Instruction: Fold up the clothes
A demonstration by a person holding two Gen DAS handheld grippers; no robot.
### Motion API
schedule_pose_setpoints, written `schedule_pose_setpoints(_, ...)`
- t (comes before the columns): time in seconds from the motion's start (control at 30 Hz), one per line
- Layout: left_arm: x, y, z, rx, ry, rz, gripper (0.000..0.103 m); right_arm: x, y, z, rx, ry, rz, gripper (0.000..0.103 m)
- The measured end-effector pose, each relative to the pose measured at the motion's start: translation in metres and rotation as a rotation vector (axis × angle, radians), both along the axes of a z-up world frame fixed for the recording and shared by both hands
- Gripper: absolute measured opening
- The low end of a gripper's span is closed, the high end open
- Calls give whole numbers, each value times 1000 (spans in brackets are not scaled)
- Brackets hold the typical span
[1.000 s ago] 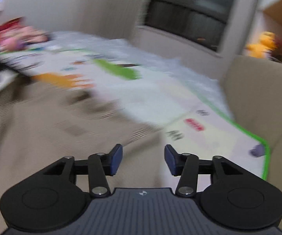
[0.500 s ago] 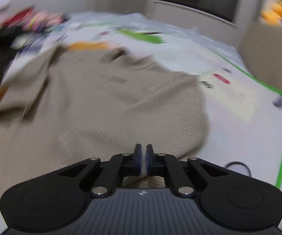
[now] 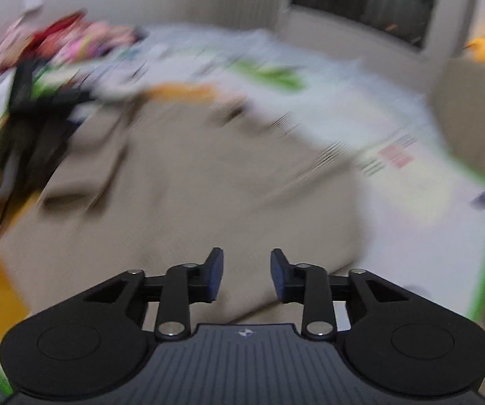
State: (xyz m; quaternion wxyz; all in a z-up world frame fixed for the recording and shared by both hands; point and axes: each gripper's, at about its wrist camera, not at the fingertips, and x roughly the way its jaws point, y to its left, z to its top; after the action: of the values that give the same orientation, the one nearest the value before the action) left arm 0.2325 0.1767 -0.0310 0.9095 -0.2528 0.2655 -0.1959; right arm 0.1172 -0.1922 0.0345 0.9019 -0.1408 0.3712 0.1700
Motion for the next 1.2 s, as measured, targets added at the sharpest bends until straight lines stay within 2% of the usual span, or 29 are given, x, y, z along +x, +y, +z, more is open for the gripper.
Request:
schedule_pose_setpoints(0.07, -2, 0, 0, 4, -1, 1, 103, -7, 19, -22, -39, 21, 35, 56)
schedule_pose_setpoints(0.17, -3, -2, 0, 19, -4, 3, 103, -11, 37, -39, -114, -22, 65, 54)
schedule_pose_setpoints(0.2, -3, -2, -1, 23, -5, 4, 103, -12, 42, -40, -122, -32, 71, 47)
schedule_pose_setpoints(0.23, -3, -2, -1, 22, -5, 5, 103, -10, 45, -38, -125, -32, 76, 21)
schedule_pose_setpoints(0.27, -4, -2, -1, 21, -6, 5, 103, -7, 47, -35, -128, -35, 77, 10)
schedule_pose_setpoints(0.3, -4, -2, -1, 19, -7, 5, 103, -3, 43, -28, -124, -43, 59, 10)
schedule_pose_setpoints(0.4, -4, -2, -1, 16, -9, 6, 103, 27, 5, 5, -44, -105, -92, 9)
schedule_pose_setpoints(0.5, -5, -1, -1, 12, -12, 8, 103, 60, -56, 60, 75, -227, -312, 9)
schedule_pose_setpoints(0.6, -6, -1, -2, 7, -17, 10, 103, 82, -98, 116, 208, -349, -456, 9)
schedule_pose_setpoints(0.7, -6, 0, -2, 1, -23, 10, 103, 103, -94, 157, 300, -426, -435, 9)
schedule_pose_setpoints(0.73, -6, 0, -2, -2, -24, 10, 103, 111, -83, 165, 300, -444, -403, 9)
schedule_pose_setpoints(0.87, -8, 3, -4, -19, -33, 8, 103, 142, -33, 178, 322, -453, -274, 9)
schedule_pose_setpoints(1.1, -10, 6, -7, -43, -42, 5, 103, 178, 56, 141, 330, -369, -126, 11)
schedule_pose_setpoints(1.2, -10, 6, -7, -48, -43, 4, 103, 179, 70, 134, 350, -351, -105, 12)
